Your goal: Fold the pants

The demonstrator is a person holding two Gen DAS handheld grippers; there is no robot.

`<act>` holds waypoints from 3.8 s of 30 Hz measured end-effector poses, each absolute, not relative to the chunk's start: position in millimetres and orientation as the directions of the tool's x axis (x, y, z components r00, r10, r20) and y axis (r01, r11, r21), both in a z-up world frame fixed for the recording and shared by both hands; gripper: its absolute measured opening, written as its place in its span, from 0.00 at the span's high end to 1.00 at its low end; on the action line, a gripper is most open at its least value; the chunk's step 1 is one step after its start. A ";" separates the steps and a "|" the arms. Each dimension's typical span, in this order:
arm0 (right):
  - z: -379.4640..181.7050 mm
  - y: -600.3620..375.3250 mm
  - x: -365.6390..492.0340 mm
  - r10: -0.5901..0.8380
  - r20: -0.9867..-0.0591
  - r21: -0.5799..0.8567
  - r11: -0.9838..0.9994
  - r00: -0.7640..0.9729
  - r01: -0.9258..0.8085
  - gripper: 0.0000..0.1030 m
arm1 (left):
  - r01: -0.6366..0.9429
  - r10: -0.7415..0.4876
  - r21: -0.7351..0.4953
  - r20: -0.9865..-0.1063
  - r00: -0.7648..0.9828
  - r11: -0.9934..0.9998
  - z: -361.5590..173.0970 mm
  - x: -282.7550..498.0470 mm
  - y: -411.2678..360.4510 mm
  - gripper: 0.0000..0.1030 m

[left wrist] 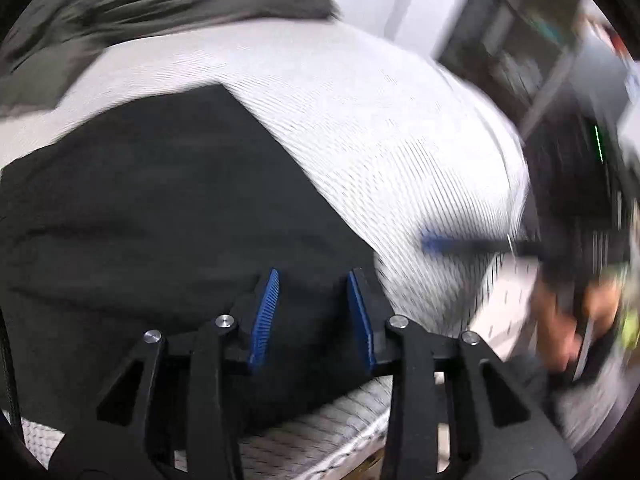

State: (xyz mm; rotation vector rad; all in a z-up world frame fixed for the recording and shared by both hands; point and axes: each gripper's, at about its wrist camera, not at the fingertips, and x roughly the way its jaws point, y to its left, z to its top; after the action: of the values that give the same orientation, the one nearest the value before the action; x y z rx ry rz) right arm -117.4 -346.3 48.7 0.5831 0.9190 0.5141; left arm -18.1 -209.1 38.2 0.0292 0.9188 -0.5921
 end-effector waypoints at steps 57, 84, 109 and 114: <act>81.7 -196.9 -51.8 0.404 -0.697 0.299 0.915 0.592 -0.271 0.71 | 0.310 -0.349 -0.194 -0.723 0.597 0.931 30.2 -2.8 -56.5 0.57; 41.6 -168.8 -23.6 0.133 -0.795 -0.041 0.961 0.592 -0.272 0.62 | 0.372 -0.353 -0.160 -0.766 0.538 0.914 23.6 13.6 -17.2 0.98; 74.2 -133.8 36.1 0.279 -0.741 0.116 0.949 0.611 -0.292 0.56 | 0.264 -0.280 -0.138 -0.722 0.633 0.954 66.2 48.0 -14.1 0.91; 38.2 -78.1 80.1 0.295 -0.803 0.136 0.937 0.518 -0.321 0.57 | 0.219 -0.221 -0.113 -0.793 0.567 0.969 29.9 103.9 -25.1 0.92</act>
State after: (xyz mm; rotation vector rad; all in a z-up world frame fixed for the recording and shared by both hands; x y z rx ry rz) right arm 80.1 -78.1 38.3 -0.0306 0.9574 0.3695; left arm 103.9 -25.1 29.9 -0.0019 0.9325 -0.2585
